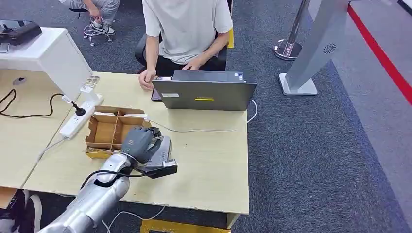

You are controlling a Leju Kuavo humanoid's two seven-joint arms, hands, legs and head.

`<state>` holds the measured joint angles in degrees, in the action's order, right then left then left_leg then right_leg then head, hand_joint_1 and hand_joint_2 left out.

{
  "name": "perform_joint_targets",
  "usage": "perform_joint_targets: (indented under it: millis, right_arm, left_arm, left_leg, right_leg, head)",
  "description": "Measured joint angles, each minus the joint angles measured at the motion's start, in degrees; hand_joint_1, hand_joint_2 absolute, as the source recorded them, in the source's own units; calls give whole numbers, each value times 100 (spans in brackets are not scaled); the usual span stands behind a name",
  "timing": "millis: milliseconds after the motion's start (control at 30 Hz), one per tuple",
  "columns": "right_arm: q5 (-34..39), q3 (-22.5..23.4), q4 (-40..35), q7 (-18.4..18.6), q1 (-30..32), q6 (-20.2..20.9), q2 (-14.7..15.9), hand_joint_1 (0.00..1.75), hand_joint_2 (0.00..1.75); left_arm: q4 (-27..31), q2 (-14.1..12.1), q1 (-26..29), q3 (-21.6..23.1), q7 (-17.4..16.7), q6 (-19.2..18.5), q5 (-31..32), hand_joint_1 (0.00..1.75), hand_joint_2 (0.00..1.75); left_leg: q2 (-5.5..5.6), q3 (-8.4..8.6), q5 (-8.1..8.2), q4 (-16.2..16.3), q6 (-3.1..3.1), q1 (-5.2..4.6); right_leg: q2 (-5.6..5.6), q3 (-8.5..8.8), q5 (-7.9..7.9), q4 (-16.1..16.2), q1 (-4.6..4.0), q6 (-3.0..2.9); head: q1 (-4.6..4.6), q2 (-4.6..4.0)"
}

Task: Pass the card to the sensor for recognition and then transmit it.

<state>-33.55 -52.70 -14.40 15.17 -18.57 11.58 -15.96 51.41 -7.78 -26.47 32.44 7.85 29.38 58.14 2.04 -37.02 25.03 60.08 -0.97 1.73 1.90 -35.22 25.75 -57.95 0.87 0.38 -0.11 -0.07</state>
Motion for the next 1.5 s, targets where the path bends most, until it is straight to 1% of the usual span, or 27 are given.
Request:
perform_joint_targets:
  millis: [300,400,600,867,967,1000,1033,1067,1100,1133,1167,1200,1267,1400,1500]
  right_arm:
    - [-48,-2,0,-68,-1,61,0,0,175]
    - [-52,-2,0,-79,0,79,0,0,175]
    - [-144,-15,2,-81,1,114,-6,0,175]
    - [-166,-17,2,-50,-1,122,-13,0,175]
    - [-140,-17,2,-59,-2,155,-13,0,175]
    - [-142,-17,2,-61,-2,162,-13,0,175]
    - [-146,-17,2,-74,-2,164,-13,0,175]
    - [-155,-17,2,-87,-2,166,-13,0,175]
    - [-186,-17,2,-101,-2,177,-13,0,175]
    - [-203,-17,2,-126,-4,199,-13,0,175]
    - [-230,-20,2,-155,-7,210,-13,0,175]
    - [-245,-24,2,-160,-11,219,-13,0,175]
    - [-266,-37,2,-205,-15,251,-17,0,175]
    - [-367,-87,2,-278,-33,337,-28,0,175]
    - [-420,-142,2,-335,-46,402,-35,0,175]
  left_arm:
    - [-155,76,-51,262,87,-74,-90,175,175]
    - [-168,83,-75,347,52,-282,-98,175,175]
    - [-218,85,-160,491,-140,-684,-85,175,175]
    - [-251,90,-291,601,-243,-968,-98,175,175]
    - [-251,98,-322,610,-243,-962,-142,175,175]
    - [-249,101,-323,610,-236,-915,-172,175,175]
    - [-238,103,-322,610,-191,-773,-197,175,175]
    - [-205,107,-322,610,-146,-545,-212,175,175]
    - [-122,98,-324,610,-46,-60,-234,175,175]
    - [-26,94,-336,610,8,349,-234,175,175]
    - [77,96,-360,607,64,694,-214,175,175]
    - [173,98,-389,607,85,879,-181,175,175]
    - [374,111,-432,562,166,1018,25,175,175]
    - [678,195,-688,391,260,1023,275,175,175]
    - [717,262,-958,290,238,1027,356,175,175]
  left_leg:
    - [-1,0,0,0,0,0]
    - [0,0,0,0,0,0]
    - [2,0,0,0,0,0]
    - [0,4,-1,0,0,0]
    - [-1,4,-1,0,-1,0]
    - [-1,4,-2,0,-1,1]
    - [-1,4,-2,0,-2,1]
    - [-1,2,-3,0,-2,1]
    - [1,2,-3,0,-2,1]
    - [7,2,-3,0,-2,0]
    - [15,1,-3,0,-2,1]
    - [17,1,-3,0,-2,0]
    - [16,1,-3,0,-2,0]
    - [23,-1,-5,0,1,0]
    - [21,0,-10,1,0,1]
  right_leg:
    - [-1,0,0,0,0,0]
    - [-1,1,0,0,0,0]
    - [-3,3,0,0,0,0]
    - [-1,3,0,-1,0,0]
    - [-1,3,0,-2,0,0]
    - [-1,3,-1,-2,0,0]
    - [-1,2,-1,-2,0,-1]
    - [-1,1,-3,-2,0,-2]
    - [-2,1,-3,-2,0,-2]
    - [-5,2,-3,-2,0,-2]
    - [-12,5,-2,-2,0,-2]
    - [-13,6,-2,-2,0,-2]
    - [-12,5,-3,-2,0,-2]
    - [-23,7,-3,-1,0,-2]
    - [-21,3,-5,-2,0,-2]
  head:
    - [0,0]
    - [0,0]
    - [2,0]
    - [0,0]
    - [0,0]
    - [0,0]
    - [0,0]
    - [0,0]
    - [0,0]
    - [-2,0]
    - [2,0]
    - [0,0]
    - [0,0]
    - [2,0]
    - [0,0]
